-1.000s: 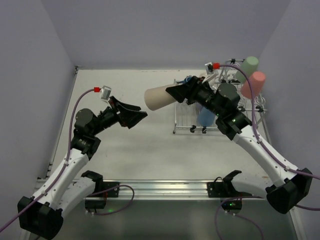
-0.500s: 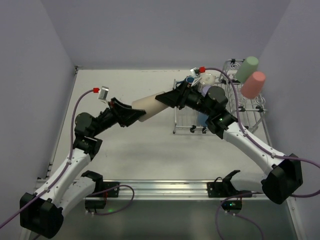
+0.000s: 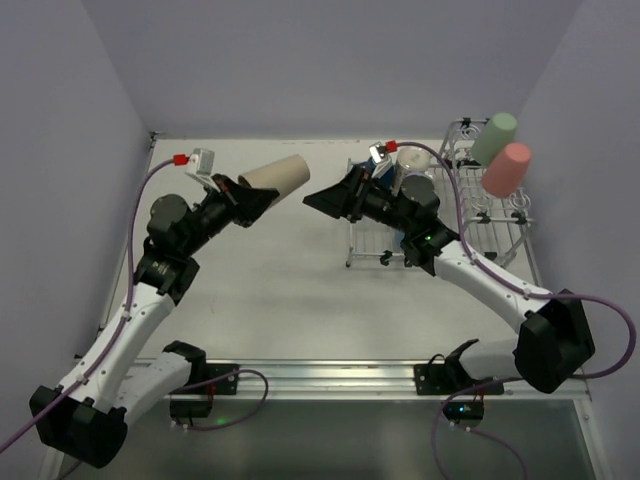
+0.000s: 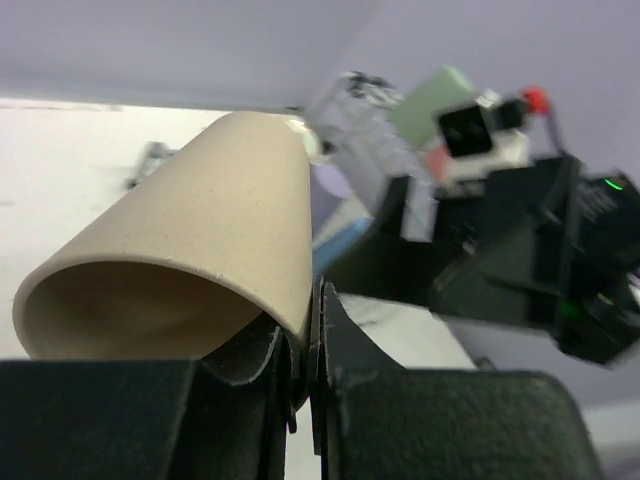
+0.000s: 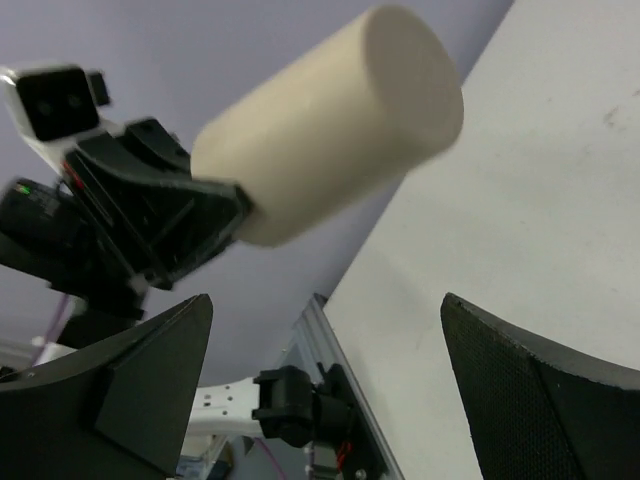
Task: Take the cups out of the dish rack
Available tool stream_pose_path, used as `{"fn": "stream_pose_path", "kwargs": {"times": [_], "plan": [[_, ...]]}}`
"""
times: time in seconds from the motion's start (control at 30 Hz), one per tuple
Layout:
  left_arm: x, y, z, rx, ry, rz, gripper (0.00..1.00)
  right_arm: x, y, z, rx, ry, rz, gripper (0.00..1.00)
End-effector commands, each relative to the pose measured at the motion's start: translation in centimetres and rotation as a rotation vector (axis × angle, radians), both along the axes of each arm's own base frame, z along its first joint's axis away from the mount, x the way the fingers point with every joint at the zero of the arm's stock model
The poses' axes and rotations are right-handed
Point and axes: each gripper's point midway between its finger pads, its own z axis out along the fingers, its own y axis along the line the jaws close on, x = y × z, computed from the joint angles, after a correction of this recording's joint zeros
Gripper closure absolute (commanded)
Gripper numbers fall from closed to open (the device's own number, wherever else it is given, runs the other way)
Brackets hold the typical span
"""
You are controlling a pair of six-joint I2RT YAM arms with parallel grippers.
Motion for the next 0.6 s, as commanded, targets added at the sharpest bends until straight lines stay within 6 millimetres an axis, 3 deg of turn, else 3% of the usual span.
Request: {"fn": "stream_pose_path", "kwargs": {"times": [0.0, 0.07, 0.1, 0.13, 0.17, 0.2, 0.27, 0.3, 0.4, 0.43, 0.5, 0.57], "plan": [[5.6, 5.0, -1.6, 0.292, 0.096, 0.337, 1.0, 0.1, -1.9, -0.8, -0.126, -0.072, -0.105, 0.01], [7.7, 7.1, -1.9, 0.392, 0.131, 0.459, 1.0, -0.2, -2.5, -2.0, -0.189, -0.08, -0.139, 0.01], [8.1, 7.9, -3.1, 0.464, 0.187, 0.486, 1.0, 0.1, -3.2, -3.3, -0.257, -0.091, -0.184, 0.01], [9.9, 8.3, -2.8, 0.509, 0.213, 0.522, 1.0, -0.2, -3.4, -3.6, -0.285, -0.105, -0.193, 0.01], [10.8, 10.0, -3.3, 0.589, 0.237, 0.597, 1.0, -1.2, -3.1, -3.6, -0.306, -0.121, -0.18, 0.01], [11.5, 10.7, -6.4, 0.684, 0.342, 0.597, 1.0, -1.5, -3.3, -4.5, -0.361, -0.133, -0.18, 0.01], [13.1, 12.6, -6.3, 0.72, 0.382, 0.612, 1.0, -3.4, -2.7, -5.2, -0.415, -0.153, -0.142, 0.01], [13.7, 13.2, -8.8, 0.762, 0.469, 0.588, 1.0, -3.7, -2.6, -5.3, -0.444, -0.192, -0.138, 0.01], [14.8, 16.4, -10.4, 0.791, 0.578, 0.578, 1.0, -5.9, -2.2, -6.1, -0.534, -0.246, -0.11, 0.01], [15.4, 17.0, -12.6, 0.819, 0.644, 0.559, 1.0, -6.3, -2.2, -6.0, -0.551, -0.259, -0.118, 0.01], [15.6, 18.6, -15.0, 0.894, 0.745, 0.547, 1.0, -8.2, -1.8, -5.9, -0.563, -0.294, -0.07, 0.01], [15.6, 20.2, -16.1, 0.959, 0.797, 0.581, 1.0, -9.1, -1.6, -6.1, -0.569, -0.301, -0.054, 0.01]]}}
